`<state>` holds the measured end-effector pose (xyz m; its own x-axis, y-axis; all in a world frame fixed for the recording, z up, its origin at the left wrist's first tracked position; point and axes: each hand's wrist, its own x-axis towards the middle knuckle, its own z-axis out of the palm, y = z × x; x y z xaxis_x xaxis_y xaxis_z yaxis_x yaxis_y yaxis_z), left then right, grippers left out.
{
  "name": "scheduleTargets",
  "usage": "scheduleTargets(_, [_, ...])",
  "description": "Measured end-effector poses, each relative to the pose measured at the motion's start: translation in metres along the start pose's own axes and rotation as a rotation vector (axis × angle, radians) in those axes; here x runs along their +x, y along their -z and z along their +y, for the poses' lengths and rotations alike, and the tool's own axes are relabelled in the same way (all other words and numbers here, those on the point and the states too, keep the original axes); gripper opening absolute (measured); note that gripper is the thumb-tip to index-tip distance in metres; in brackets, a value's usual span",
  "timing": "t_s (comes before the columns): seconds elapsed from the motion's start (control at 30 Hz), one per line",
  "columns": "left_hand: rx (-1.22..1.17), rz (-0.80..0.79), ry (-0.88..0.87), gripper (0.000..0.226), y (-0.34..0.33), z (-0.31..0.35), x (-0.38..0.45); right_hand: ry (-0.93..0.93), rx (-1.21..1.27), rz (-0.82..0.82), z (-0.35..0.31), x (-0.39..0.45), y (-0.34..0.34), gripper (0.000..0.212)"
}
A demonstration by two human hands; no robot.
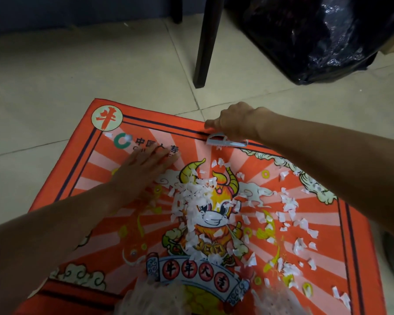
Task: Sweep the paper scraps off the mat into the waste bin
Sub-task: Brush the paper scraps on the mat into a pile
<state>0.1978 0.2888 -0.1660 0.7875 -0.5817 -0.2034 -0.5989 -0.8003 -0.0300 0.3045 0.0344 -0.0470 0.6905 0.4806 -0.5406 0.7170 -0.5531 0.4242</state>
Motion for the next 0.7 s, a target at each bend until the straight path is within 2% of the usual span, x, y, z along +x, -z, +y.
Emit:
scheduleTargets(0.2, [0.121,0.052,-0.042,0.138,0.008,0.011,-0.002,0.104,-0.026,0.027,-0.041,-0.020,0.004,0.055])
scheduleTargets(0.4, [0.114,0.001,-0.031,0.146,0.009,0.019,-0.009,0.136,-0.041,0.067,-0.063,-0.043,0.005,0.062])
scheduleTargets(0.7, [0.163,0.040,-0.035,0.140,0.011,0.022,-0.006,-0.023,0.046,0.108,-0.021,-0.043,0.018,0.056])
